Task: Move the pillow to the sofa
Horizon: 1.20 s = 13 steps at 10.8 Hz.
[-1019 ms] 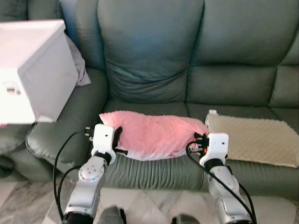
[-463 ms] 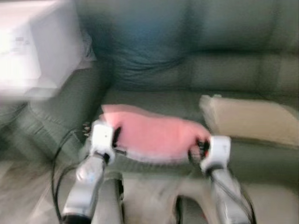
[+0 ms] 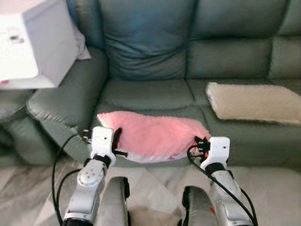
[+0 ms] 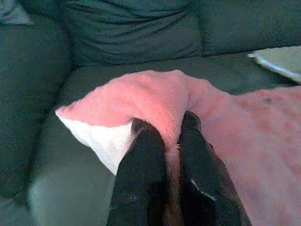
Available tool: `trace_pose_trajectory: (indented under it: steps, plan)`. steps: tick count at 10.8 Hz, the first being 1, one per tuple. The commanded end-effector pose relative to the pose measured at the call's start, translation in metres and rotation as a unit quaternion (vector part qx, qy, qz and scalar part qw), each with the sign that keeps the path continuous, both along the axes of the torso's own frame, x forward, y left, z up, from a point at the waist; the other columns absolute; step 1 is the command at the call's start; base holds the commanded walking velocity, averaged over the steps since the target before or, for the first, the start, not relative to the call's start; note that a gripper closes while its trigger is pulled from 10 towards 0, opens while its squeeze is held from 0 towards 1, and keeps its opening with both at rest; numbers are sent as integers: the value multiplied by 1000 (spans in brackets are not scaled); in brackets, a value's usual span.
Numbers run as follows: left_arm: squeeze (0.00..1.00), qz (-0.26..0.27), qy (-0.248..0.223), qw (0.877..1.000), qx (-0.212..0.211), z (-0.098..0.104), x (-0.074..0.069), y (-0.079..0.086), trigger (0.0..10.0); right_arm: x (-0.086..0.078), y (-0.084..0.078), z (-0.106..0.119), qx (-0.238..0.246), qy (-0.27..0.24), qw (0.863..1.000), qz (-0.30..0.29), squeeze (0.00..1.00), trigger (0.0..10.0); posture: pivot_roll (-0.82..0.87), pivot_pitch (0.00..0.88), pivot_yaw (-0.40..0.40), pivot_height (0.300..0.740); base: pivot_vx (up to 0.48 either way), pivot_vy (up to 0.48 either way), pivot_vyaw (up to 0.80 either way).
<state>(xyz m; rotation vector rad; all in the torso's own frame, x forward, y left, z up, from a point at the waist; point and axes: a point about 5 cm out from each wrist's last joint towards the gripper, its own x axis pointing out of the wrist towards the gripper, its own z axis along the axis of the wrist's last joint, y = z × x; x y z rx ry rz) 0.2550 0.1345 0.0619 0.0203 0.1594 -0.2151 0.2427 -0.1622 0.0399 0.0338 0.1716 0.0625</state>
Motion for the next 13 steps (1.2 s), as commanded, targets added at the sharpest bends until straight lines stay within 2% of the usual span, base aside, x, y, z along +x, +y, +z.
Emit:
trace_pose_trajectory:
  steps: [1,5,9,10,13]
  plan:
    - [0,-5,-22,1000,-1,10,5,-2,10000,5,0,9,1,-21,1000,0,0,10000,3,0,21,621,0,0,0]
    - [0,-4,-24,1000,-5,11,5,-4,10000,8,-1,12,-3,-25,1000,3,0,10000,-2,0,20,621,317,0,0]
    - [0,-3,-22,1000,-4,11,6,-5,10000,10,0,16,-6,-35,999,12,0,10000,-6,0,20,621,357,0,656]
    - [0,-2,-21,1000,-4,10,6,-4,10000,10,0,16,-7,-34,999,13,0,10000,-6,0,20,621,352,0,0]
    - [0,-5,-14,1000,-6,8,5,-7,10000,10,0,14,-8,-29,999,10,0,10000,-6,0,19,621,0,0,0]
